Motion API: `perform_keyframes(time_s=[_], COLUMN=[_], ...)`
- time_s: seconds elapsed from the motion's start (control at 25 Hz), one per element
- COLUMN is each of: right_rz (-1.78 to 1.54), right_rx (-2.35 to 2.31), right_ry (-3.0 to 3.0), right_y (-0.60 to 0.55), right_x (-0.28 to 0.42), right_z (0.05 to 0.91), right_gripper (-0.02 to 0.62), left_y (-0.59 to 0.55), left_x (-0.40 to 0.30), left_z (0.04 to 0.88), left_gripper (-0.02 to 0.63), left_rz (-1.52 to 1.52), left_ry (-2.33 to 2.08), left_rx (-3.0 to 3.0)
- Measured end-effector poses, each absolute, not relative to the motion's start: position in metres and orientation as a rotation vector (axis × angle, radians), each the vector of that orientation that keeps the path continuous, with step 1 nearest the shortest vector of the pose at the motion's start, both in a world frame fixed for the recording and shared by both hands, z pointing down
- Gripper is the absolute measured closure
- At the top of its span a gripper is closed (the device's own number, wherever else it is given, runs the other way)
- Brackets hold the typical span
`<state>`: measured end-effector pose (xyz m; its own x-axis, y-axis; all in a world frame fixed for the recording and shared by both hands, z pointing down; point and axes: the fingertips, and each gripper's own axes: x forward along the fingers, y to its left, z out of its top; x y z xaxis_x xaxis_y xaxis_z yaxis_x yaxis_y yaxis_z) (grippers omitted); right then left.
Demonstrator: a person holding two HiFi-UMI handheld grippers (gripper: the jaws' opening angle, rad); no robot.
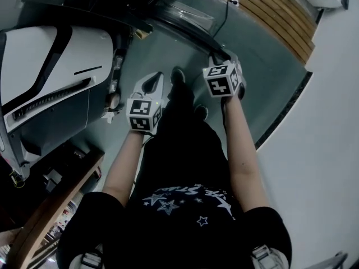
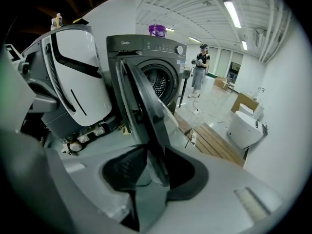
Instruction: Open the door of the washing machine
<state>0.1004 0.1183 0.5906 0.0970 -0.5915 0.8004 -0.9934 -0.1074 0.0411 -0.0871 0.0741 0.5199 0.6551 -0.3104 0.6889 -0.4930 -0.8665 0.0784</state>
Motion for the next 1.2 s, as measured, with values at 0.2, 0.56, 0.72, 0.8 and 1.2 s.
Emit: perform_keyframes(time_s=[0.2, 0.56, 0.72, 0.8, 1.2], right_rz=[0.852, 0.862, 0.864, 0.892, 0.934], right_rx=[1.715, 1.741, 1.74, 1.741, 1.737], right_ry=[-1.63, -1.737, -1.757, -1.772, -1.755], right_y=[0.129, 0.14, 0.144, 0.146, 0.143], right_x=[0.072, 0.01, -0.021, -0.039, -0.122], right_z=[0.593, 0.592, 0.593, 0.593, 0.595], right_gripper=[0.491, 0.505, 0.511, 0.511, 0.512], left_y=[0.092, 0.108, 0.118, 0.121, 0.102], left_x=[-0.114, -0.159, -0.174, -0.179, -0.227], left_z=[0.5, 0.497, 0.509, 0.512, 0.511], left_gripper=[0.595, 0.595, 0.595, 0.595, 0.595], left_rz=[0.988, 1.049, 1.052, 1.052, 0.993], left_ry=[-0.728, -0.774, -0.758, -0.741, -0.741], left_rx=[2.619, 2.592, 2.551, 2.544, 2.542])
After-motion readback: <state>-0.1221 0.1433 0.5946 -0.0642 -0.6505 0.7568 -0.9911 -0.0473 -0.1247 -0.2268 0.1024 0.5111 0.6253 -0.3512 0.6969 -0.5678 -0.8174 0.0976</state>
